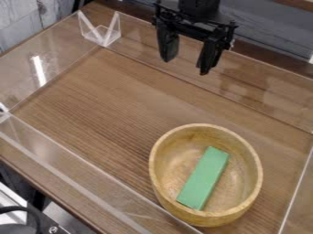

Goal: Remove the green block from inside the brown bowl and put it on the table

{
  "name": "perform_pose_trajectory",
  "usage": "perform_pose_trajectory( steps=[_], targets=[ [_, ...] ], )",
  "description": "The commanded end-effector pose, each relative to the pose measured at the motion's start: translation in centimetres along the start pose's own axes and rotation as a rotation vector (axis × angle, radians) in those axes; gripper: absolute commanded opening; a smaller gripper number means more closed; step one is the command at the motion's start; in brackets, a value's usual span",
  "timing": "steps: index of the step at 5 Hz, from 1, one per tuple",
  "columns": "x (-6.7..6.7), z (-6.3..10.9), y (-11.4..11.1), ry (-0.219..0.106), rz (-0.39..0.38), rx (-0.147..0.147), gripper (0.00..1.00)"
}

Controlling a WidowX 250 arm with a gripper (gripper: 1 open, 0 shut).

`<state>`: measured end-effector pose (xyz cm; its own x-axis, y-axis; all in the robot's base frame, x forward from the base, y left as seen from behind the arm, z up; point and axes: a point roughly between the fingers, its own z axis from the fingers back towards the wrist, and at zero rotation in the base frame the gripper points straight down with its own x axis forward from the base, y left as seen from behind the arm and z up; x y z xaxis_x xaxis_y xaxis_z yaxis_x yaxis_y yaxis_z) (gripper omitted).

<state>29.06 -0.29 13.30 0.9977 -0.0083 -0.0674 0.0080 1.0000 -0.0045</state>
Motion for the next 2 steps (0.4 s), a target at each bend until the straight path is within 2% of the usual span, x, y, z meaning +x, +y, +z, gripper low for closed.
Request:
perform_pose_trajectory(
  steps=[1, 2],
  targets=[
    [-2.0, -1.3, -1.6, 0.024, -0.011, -0.008, 1.0],
    [-6.7, -4.4, -6.3, 0.057, -0.068, -0.011, 1.0]
  ],
)
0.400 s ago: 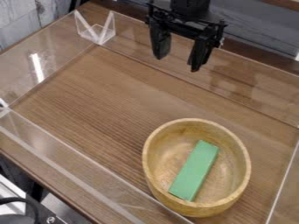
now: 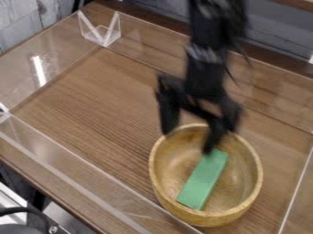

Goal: Remove the green block from inside the brown bowl and put it on the table

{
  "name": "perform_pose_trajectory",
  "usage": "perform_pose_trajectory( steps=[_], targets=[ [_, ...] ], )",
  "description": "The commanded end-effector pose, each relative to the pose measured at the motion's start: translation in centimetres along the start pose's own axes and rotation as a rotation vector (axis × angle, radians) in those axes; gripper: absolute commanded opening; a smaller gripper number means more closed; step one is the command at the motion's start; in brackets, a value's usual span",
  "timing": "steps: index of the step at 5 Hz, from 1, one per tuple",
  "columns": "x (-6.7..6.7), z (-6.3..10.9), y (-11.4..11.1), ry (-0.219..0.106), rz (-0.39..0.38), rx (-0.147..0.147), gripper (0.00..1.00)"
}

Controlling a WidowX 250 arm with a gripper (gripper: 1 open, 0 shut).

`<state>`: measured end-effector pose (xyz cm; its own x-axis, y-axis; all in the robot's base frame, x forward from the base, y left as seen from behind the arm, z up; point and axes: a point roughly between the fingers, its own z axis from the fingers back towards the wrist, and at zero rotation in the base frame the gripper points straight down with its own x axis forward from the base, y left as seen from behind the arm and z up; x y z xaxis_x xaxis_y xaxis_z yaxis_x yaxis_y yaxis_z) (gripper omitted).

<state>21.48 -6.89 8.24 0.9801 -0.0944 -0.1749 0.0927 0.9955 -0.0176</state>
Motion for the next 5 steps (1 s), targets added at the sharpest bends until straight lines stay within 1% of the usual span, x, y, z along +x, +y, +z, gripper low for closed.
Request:
perform_pose_trajectory(
  steps=[1, 2, 3, 5],
  targets=[
    [-1.7, -1.3, -4.9, -0.115, -0.032, 0.01, 1.0],
    [-1.1, -1.8, -4.0, -0.143, -0.033, 0.001, 1.0],
    [-0.6, -2.6, -3.6, -0.151, -0.031, -0.005, 1.0],
    [0.1, -3.7, -3.1, -0.155, -0.023, -0.014, 1.0]
  ],
)
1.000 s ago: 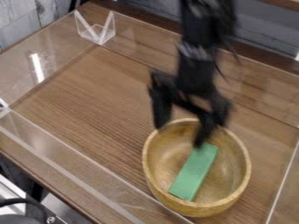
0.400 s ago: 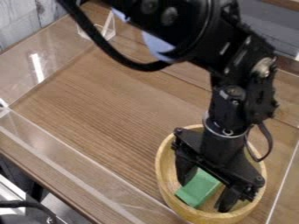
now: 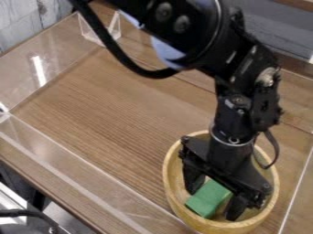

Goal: Remove the green block from inside the brown bowl and put it on the table

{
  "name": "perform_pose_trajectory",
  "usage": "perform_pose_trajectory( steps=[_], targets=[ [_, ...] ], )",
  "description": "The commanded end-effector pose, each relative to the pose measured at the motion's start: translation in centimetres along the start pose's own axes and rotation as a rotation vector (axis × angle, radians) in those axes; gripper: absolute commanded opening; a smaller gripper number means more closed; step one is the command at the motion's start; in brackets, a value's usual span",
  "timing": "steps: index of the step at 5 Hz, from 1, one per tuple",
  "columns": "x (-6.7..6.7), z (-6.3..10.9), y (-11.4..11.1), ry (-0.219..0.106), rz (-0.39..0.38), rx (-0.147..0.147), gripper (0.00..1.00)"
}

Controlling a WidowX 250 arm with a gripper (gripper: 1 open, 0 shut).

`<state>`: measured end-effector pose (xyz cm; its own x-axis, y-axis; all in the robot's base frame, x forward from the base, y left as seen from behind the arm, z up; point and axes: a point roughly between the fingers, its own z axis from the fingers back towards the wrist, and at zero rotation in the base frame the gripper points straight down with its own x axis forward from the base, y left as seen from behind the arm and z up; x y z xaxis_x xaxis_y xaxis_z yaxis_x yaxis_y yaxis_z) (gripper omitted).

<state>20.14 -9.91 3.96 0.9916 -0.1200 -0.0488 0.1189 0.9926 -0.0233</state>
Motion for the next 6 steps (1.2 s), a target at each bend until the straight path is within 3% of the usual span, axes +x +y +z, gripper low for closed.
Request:
perform_pose_trajectory(
  steps=[1, 3, 6],
  targets=[
    [0.6, 0.2, 0.1, -0.028, 0.004, -0.014, 0.0],
    [0.4, 0.2, 0.2, -0.001, 0.012, -0.026, 0.0],
    [-0.5, 0.7, 0.4, 0.066, 0.035, -0.046, 0.0]
  ],
)
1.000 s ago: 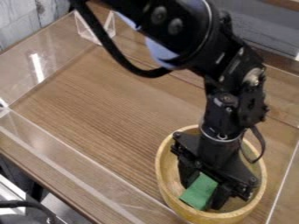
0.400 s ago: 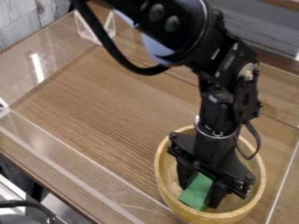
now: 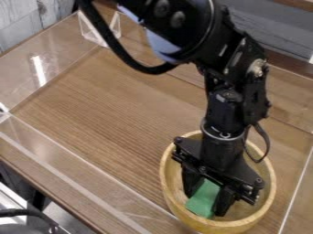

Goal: Remove the green block from inside the brown bowl and put it on the table

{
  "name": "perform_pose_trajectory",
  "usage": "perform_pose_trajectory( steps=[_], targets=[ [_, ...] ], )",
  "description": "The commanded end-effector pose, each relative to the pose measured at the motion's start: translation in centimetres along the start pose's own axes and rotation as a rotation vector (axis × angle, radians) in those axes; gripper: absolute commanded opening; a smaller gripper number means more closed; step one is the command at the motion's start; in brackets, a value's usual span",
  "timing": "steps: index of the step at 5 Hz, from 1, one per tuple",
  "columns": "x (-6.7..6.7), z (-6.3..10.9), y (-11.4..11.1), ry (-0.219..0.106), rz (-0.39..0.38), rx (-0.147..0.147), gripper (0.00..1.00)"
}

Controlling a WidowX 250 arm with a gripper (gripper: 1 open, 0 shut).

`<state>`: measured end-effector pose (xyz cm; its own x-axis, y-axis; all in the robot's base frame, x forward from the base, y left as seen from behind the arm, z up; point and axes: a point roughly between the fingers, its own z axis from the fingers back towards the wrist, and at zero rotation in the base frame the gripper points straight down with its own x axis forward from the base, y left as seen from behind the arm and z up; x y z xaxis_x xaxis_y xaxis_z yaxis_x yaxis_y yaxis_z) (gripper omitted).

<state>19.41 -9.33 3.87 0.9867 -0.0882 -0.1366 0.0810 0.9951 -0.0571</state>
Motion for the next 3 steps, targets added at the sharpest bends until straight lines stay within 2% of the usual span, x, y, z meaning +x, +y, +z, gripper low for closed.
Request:
perform_pose_trajectory(
  steps=[1, 3],
  targets=[
    [-0.18, 1.04, -0.02, 0.004, 0.009, -0.016, 0.0],
    [-0.89, 1.39, 0.07, 0.053, 0.027, -0.034, 0.0]
  ],
)
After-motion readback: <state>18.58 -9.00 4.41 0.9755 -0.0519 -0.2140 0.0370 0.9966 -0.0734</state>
